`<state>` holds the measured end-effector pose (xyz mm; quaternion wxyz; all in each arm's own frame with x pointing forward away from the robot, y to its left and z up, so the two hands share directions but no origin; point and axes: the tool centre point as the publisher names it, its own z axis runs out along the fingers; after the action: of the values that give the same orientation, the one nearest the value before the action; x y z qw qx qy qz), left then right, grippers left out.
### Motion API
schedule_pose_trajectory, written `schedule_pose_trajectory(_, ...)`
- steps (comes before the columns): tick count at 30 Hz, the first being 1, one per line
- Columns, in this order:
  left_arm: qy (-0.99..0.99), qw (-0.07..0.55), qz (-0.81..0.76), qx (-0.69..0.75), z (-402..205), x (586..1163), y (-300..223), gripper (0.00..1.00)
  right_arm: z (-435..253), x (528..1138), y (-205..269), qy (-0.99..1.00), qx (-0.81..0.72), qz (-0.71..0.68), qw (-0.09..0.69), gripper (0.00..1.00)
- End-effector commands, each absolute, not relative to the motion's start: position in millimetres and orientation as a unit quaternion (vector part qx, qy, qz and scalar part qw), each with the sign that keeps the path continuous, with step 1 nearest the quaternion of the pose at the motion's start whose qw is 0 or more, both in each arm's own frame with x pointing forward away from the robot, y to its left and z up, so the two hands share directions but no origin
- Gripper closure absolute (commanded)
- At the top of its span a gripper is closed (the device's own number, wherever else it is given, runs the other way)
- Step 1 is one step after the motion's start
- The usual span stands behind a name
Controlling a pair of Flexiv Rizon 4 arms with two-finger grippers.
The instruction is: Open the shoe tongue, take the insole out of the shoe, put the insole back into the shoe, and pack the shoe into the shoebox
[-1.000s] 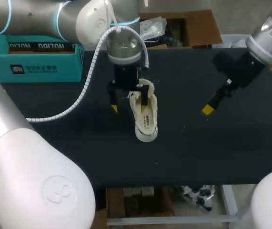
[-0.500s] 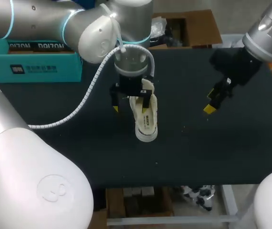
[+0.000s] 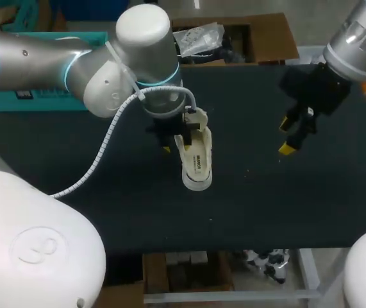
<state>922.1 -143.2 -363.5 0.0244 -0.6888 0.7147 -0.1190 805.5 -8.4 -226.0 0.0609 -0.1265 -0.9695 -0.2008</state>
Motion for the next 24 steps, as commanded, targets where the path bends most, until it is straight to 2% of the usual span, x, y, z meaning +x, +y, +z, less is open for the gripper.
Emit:
schedule_pose_trajectory(1, 0.718, 0.020, -0.111, -0.687, -365, 928, -149, 0.68, -222, 801, -9, -0.971, -0.127, -0.192, 0.062, 0.00)
schedule_pose_trajectory(2, 0.717, 0.020, -0.109, -0.688, -364, 928, -150, 0.71, -222, 800, -9, -0.971, -0.126, -0.191, 0.062, 0.00)
schedule_pose_trajectory(3, 0.717, 0.021, -0.107, -0.689, -363, 929, -150, 0.82, -223, 800, -9, -0.972, -0.126, -0.191, 0.062, 0.00)
schedule_pose_trajectory(4, 0.716, 0.020, -0.104, -0.690, -362, 930, -150, 1.00, -223, 799, -10, -0.972, -0.124, -0.188, 0.062, 0.00)
schedule_pose_trajectory(13, 0.714, 0.018, -0.087, -0.694, -353, 930, -153, 1.00, -227, 799, -14, -0.977, -0.101, -0.177, 0.056, 0.00)
schedule_pose_trajectory(24, 0.768, 0.045, -0.137, -0.624, -338, 937, -145, 1.00, -218, 795, -29, -0.990, 0.074, -0.120, -0.007, 0.00)
